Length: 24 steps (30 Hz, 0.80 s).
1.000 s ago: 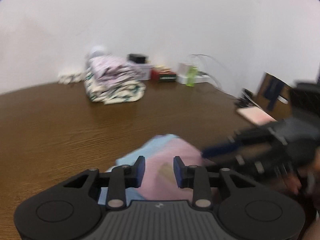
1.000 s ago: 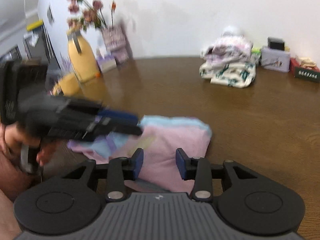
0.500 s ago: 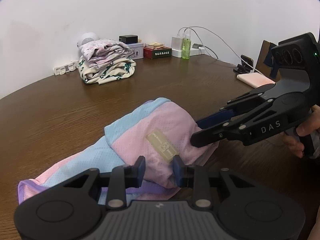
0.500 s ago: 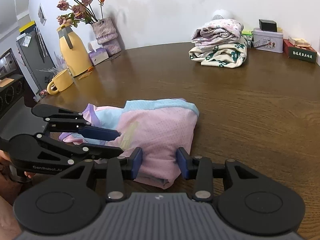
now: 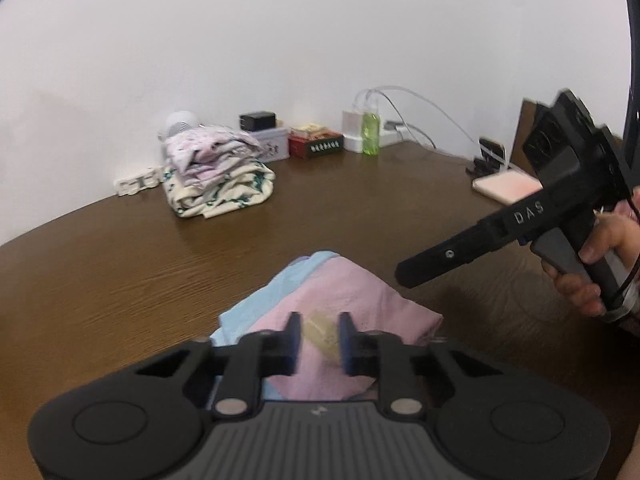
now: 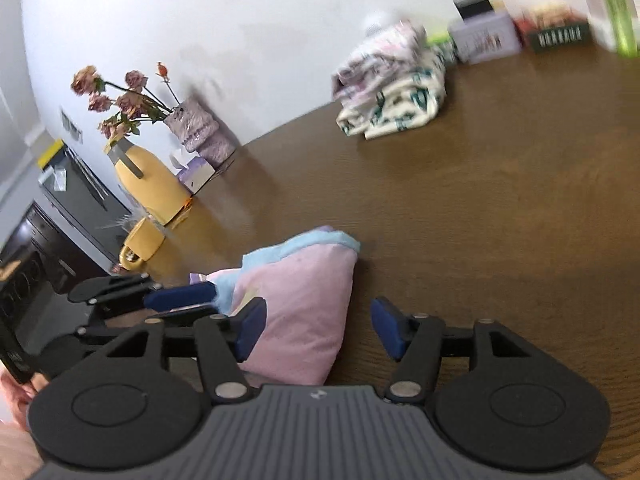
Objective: Fold clothes
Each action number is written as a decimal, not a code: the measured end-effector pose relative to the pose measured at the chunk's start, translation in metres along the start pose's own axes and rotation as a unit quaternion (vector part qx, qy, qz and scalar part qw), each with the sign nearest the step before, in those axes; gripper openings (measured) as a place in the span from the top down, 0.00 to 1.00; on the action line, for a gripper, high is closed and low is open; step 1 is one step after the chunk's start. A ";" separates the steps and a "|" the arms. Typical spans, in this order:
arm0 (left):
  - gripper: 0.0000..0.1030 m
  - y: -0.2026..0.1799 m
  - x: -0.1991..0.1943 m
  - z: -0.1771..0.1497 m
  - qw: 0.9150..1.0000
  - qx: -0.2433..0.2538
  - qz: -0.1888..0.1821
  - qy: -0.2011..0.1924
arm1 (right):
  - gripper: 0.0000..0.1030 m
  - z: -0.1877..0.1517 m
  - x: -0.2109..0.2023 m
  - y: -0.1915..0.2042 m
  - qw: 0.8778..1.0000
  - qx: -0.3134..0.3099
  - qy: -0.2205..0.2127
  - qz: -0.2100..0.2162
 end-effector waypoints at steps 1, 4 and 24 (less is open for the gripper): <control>0.85 -0.002 0.004 0.000 1.000 0.005 -0.001 0.006 | 0.42 0.000 0.003 -0.003 1.000 0.006 0.005 0.002; 0.85 -0.003 0.014 -0.005 1.000 0.013 0.004 0.023 | 0.43 0.000 0.013 -0.008 0.999 0.026 0.016 0.013; 0.85 0.020 0.010 -0.029 0.999 -0.022 -0.025 0.023 | 0.60 -0.001 0.040 -0.017 0.993 0.088 0.041 0.067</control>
Point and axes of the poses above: each gripper's, at about its wrist camera, not at the fingertips, and x roughly the way its jaws point, y to its left, z to its top, the point moved 2 cm from there along x, roughly the way its jaws point, and after that the axes turned 6 degrees about -y, right-handed, at the moved point
